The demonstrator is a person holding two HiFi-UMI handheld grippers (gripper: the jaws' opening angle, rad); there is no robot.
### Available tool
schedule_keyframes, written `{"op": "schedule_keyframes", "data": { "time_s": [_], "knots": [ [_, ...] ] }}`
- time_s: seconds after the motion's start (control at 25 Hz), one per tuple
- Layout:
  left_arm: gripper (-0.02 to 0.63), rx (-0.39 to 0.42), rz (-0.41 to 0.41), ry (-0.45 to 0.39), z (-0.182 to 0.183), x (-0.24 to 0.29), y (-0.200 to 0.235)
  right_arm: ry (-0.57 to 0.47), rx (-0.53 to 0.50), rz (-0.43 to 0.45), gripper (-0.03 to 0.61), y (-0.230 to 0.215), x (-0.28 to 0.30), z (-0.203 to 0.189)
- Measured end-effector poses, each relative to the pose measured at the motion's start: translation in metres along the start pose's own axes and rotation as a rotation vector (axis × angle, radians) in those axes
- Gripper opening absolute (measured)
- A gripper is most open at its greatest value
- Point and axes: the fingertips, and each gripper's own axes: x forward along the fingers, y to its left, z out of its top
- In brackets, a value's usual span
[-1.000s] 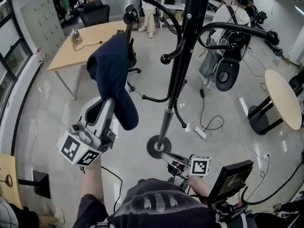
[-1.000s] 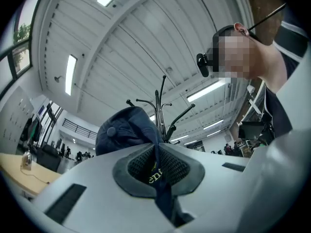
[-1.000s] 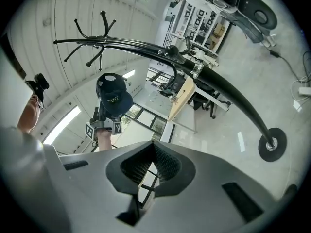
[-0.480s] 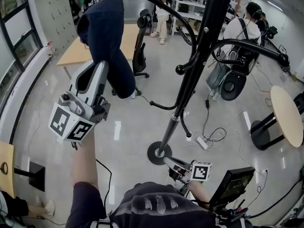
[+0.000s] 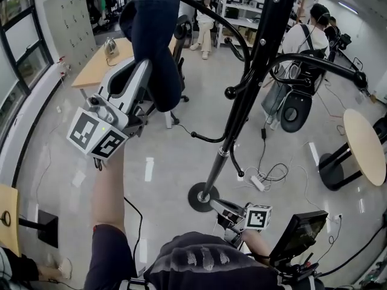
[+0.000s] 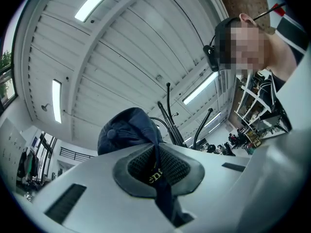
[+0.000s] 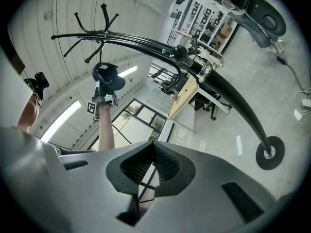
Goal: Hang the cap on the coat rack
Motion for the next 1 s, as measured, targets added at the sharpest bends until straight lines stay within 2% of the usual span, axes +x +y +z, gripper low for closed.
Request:
{"op": "schedule_keyframes", "data": {
  "time_s": [0.56, 1.0],
  "knots": [
    [0.025, -0.064, -0.038, 0.022, -0.020, 0.004, -0.007, -0.021, 0.013, -0.009, 0.005, -0.003, -0.007, 0.004],
    [0.025, -0.082, -0.081, 0.036, -0.028, 0.005, -0.019, -0.022, 0.021, -0.006, 0.005, -0.003, -0.007, 0.000]
  ]
}}
